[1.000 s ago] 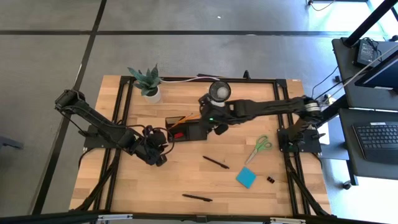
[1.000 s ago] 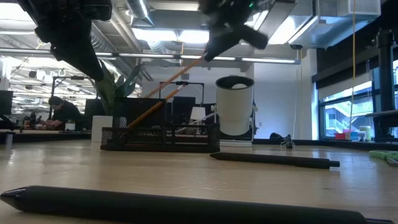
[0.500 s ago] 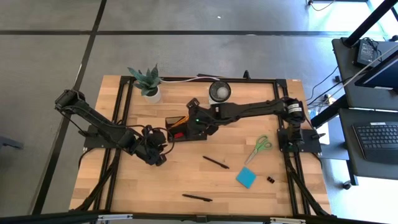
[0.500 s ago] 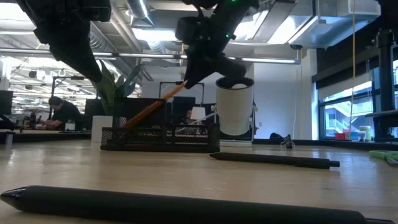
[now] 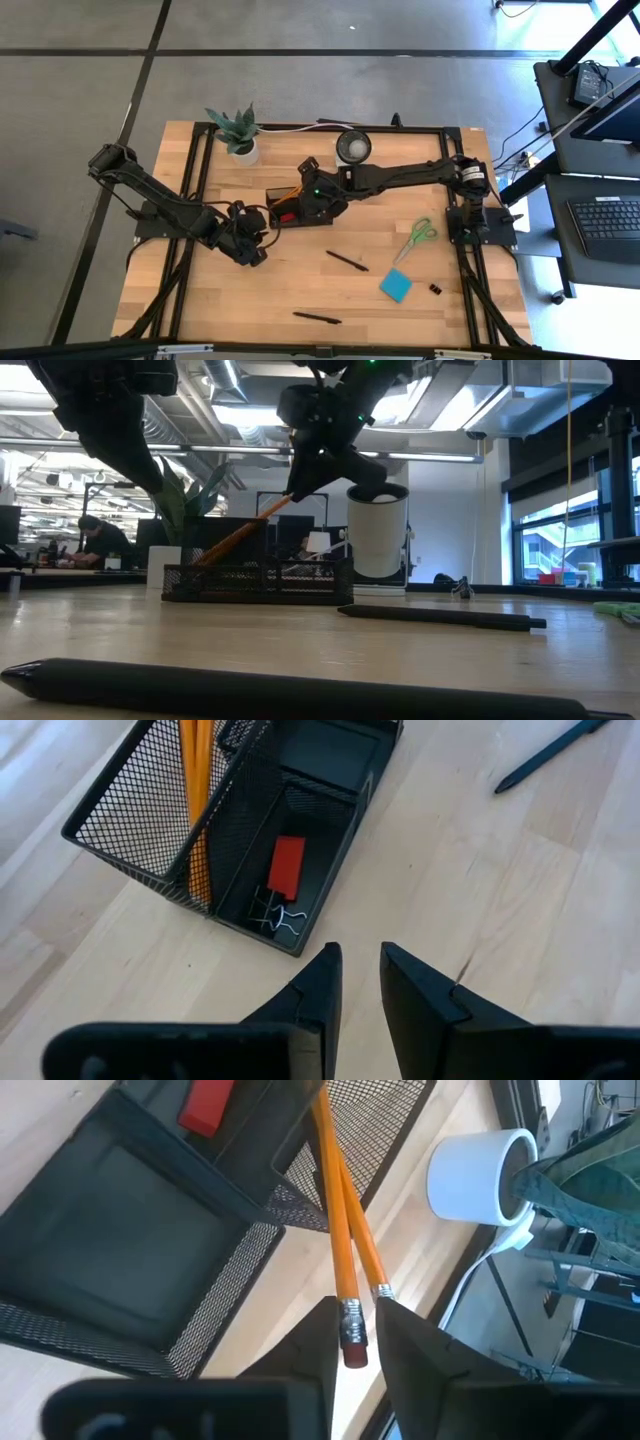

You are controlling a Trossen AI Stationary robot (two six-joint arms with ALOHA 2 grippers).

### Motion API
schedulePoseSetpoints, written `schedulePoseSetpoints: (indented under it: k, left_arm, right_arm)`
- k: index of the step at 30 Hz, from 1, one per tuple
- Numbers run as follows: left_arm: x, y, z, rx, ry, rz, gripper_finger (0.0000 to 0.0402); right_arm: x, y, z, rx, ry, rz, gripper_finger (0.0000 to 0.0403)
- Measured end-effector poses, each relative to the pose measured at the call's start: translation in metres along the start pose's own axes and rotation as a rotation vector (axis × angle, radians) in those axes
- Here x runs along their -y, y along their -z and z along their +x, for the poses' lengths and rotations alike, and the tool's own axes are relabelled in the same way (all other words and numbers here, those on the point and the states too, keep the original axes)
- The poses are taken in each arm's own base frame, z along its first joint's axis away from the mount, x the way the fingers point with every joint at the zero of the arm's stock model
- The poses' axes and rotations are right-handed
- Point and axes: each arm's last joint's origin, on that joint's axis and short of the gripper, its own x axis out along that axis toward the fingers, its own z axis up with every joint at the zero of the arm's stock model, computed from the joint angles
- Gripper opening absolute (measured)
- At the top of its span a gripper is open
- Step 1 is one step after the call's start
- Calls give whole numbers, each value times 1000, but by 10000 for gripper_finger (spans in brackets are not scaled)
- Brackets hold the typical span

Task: Pick and place office supplies into organizer
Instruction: Put the yellow pencil in the desk organizer, then put the top right black pen in the desk organizer

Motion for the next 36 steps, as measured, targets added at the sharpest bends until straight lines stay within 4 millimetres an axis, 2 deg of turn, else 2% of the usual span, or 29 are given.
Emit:
schedulePoseSetpoints:
  k: [7,13,18,23,26,29,32,36]
  left_arm:
    - [0,0,0,0,0,-2,65]
    - [0,0,0,1,0,-3,65]
    - [0,0,0,1,0,-3,65]
    - [0,0,0,1,-1,-2,65]
    - [0,0,0,1,-1,0,65]
    - [0,0,0,1,-1,0,65]
    - [0,0,0,2,-1,18,65]
    - [1,-2,0,29,-6,55,65]
  right_arm:
    - [-1,0,0,-4,-6,-3,90]
    - [3,-1,-4,-8,-3,0,139]
    - [13,-8,-17,-54,57,-1,170]
    - [23,-17,-48,-70,3,83,176]
    - [34,-16,-75,-104,-42,228,176]
    - [38,-13,-105,-81,-179,374,177]
    - [33,-13,-132,-36,-297,488,177]
    - [15,-13,-161,-53,-286,624,177]
